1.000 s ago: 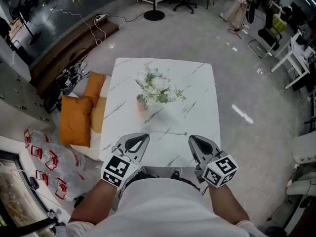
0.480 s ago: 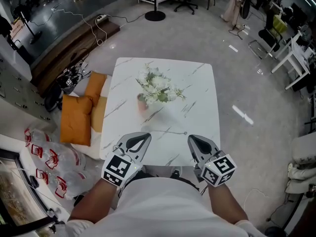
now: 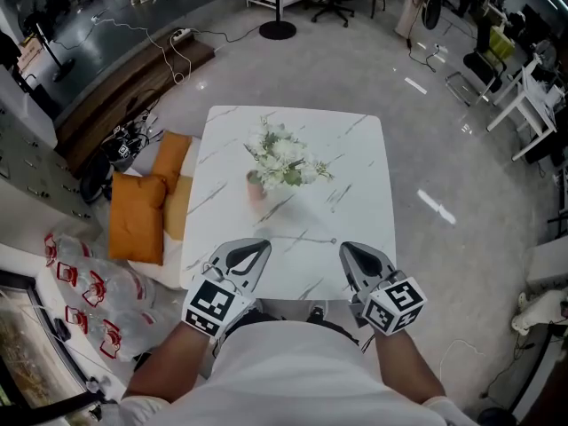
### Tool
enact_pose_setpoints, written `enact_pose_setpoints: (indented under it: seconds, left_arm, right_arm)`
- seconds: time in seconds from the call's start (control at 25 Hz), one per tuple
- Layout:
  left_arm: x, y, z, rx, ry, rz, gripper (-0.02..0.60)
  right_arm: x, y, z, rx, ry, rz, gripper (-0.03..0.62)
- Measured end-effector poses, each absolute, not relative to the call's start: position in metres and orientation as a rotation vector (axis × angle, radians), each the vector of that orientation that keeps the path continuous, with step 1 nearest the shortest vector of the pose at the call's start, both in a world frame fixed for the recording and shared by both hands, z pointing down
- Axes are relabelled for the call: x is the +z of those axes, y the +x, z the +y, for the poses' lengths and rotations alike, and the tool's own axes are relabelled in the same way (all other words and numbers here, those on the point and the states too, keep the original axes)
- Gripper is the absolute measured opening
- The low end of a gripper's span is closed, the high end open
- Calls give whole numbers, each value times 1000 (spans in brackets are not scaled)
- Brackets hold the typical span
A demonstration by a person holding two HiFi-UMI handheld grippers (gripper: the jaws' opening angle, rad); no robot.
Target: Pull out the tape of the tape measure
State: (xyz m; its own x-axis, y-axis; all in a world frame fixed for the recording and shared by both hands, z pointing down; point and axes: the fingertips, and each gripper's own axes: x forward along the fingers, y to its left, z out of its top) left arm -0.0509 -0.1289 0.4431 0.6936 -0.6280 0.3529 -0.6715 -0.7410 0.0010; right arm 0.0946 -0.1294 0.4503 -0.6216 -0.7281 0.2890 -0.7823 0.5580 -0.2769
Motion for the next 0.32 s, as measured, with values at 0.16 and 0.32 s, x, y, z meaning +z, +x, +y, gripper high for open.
enact_pose_setpoints:
  seconds: [0.16,0.32]
  left_arm:
    - [440,-50,-130,506,2774,-1068,9]
    - [438,-50,-131,507,2779,-1072,8]
  right_arm:
    - [449,95,-131,580,1292,-2644,3]
    - [450,95,-132,584,1291,-2642,3]
